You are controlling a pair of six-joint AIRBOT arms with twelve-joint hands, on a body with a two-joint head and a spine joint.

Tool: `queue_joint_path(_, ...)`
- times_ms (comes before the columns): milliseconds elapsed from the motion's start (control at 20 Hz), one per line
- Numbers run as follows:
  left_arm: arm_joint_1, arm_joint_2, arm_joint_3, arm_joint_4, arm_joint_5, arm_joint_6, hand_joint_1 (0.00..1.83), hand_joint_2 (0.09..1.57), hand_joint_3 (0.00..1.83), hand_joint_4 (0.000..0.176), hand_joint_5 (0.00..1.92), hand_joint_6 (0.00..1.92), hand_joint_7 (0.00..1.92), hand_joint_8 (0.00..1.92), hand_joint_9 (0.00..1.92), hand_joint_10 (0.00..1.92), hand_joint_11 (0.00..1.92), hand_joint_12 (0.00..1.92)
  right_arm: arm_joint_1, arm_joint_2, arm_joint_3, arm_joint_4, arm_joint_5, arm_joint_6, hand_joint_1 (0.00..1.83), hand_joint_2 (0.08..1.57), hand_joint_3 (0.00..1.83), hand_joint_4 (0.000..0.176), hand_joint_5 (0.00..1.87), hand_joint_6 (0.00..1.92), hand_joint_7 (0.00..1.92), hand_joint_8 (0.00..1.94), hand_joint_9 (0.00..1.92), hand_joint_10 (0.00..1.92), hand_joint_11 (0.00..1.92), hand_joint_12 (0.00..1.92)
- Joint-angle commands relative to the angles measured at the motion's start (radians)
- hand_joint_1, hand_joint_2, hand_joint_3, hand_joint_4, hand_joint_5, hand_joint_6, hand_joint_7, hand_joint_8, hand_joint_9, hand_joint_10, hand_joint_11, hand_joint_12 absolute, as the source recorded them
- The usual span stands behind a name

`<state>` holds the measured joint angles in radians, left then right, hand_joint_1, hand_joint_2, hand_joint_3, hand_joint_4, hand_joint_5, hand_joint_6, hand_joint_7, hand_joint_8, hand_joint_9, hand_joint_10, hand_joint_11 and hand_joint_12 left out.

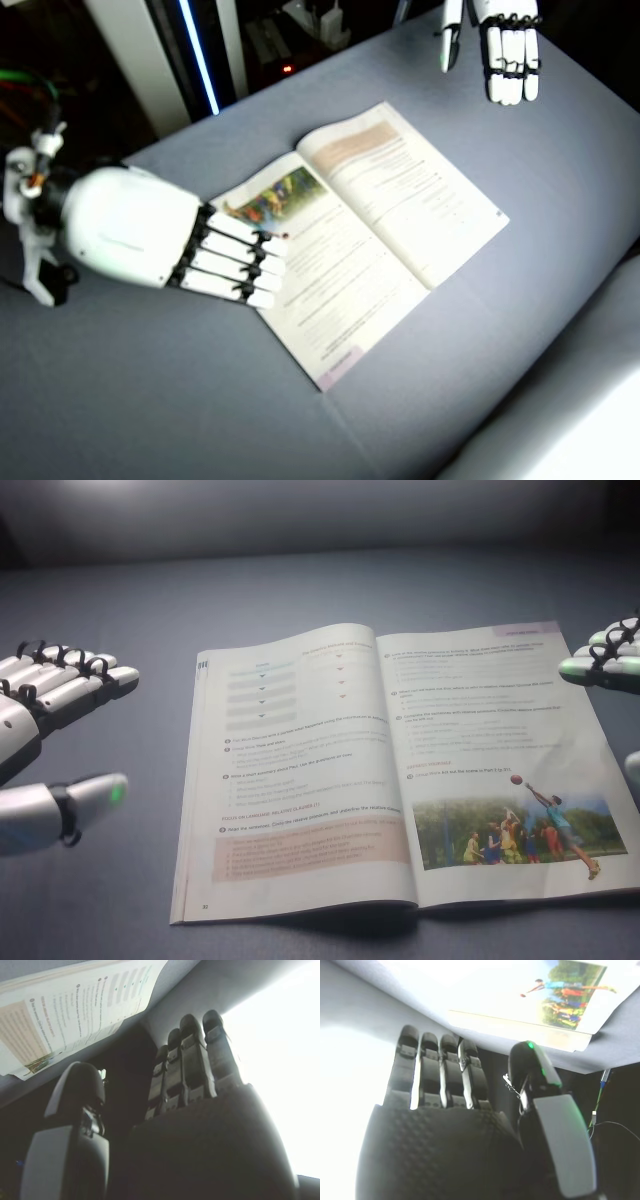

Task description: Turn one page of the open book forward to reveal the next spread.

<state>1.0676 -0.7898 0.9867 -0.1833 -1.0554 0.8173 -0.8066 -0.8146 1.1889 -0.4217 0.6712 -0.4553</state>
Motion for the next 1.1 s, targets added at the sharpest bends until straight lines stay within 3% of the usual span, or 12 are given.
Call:
queue_joint_path(0, -0.008, -0.001, 0.007, -0.011, -0.114, -0.002, 0.00, 1.32, 0.01, 0.000, 0.12, 0.00, 0.06, 0.00, 0.05, 0.00, 0.00, 0.11, 0.016, 0.004, 0.005, 0.027, 0.088, 0.003, 0.00, 1.30, 0.01, 0.000, 0.10, 0.01, 0.12, 0.01, 0.12, 0.01, 0.04, 0.17)
queue_joint_path(200, -0.008, -0.002, 0.007, -0.011, -0.114, -0.002, 0.00, 1.32, 0.01, 0.000, 0.11, 0.00, 0.07, 0.00, 0.06, 0.00, 0.01, 0.11, 0.042, -0.003, 0.011, -0.030, 0.052, 0.029, 0.00, 1.28, 0.00, 0.000, 0.09, 0.00, 0.11, 0.00, 0.11, 0.01, 0.05, 0.17)
queue_joint_path(400, -0.008, -0.005, 0.009, -0.010, -0.112, -0.002, 0.00, 1.32, 0.00, 0.000, 0.11, 0.00, 0.06, 0.00, 0.06, 0.01, 0.01, 0.10, 0.077, -0.034, 0.037, -0.156, -0.010, 0.113, 0.00, 1.29, 0.00, 0.000, 0.10, 0.01, 0.11, 0.01, 0.10, 0.01, 0.03, 0.15)
queue_joint_path(600, -0.009, -0.009, 0.013, -0.007, -0.109, -0.003, 0.00, 1.33, 0.00, 0.000, 0.10, 0.00, 0.06, 0.00, 0.06, 0.00, 0.01, 0.11, 0.107, -0.047, 0.035, -0.269, -0.088, 0.122, 0.00, 1.31, 0.00, 0.000, 0.10, 0.00, 0.11, 0.00, 0.10, 0.00, 0.04, 0.11)
queue_joint_path(1050, -0.009, -0.015, 0.017, -0.007, -0.109, -0.008, 0.00, 1.33, 0.00, 0.000, 0.10, 0.00, 0.05, 0.00, 0.05, 0.00, 0.00, 0.10, 0.090, -0.065, 0.039, -0.319, -0.160, 0.135, 0.00, 1.31, 0.01, 0.000, 0.13, 0.01, 0.12, 0.00, 0.09, 0.00, 0.06, 0.08)
